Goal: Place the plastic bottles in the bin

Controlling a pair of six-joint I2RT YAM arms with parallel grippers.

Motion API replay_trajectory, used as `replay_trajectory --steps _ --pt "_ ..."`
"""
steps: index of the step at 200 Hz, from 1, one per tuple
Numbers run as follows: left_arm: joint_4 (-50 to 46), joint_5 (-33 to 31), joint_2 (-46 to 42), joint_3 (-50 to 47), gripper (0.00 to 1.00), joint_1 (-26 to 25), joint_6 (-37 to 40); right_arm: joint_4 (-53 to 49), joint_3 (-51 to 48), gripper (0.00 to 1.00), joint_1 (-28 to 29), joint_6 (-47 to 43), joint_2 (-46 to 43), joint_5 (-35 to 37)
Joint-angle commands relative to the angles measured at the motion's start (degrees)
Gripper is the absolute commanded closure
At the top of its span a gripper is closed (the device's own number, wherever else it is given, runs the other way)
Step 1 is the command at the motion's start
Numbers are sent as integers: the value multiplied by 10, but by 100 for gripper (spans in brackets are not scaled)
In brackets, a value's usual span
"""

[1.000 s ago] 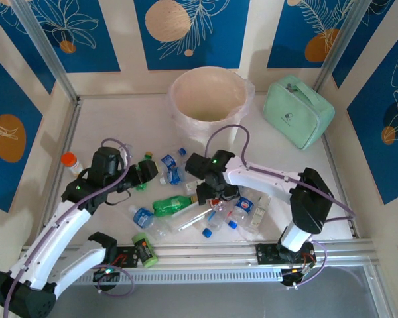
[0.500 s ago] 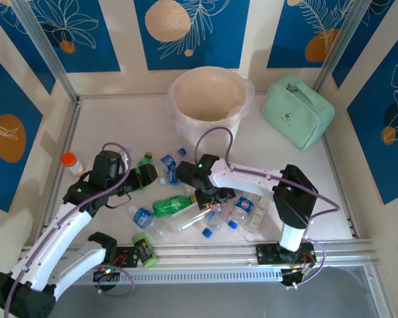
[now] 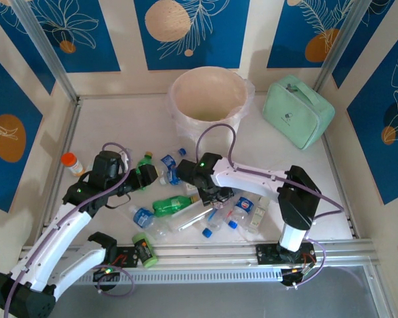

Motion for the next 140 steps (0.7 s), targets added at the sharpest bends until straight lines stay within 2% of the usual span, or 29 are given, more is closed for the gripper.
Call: replay_trajectory --steps 1,51,75,97,140 --pt "-10 -1 -7 1 17 -5 11 -14 29 44 12 11 -48 14" --pt "4 8 -5 5 17 -5 6 23 69 47 18 -9 -133 16" --pt "7 10 -1 9 17 -6 8 75 92 47 4 -39 -187 -19" --pt "11 13 7 15 17 -5 11 124 116 48 -44 -63 -227 -79" --pt "8 18 18 31 18 -5 19 196 180 49 -186 -83 -246 -224"
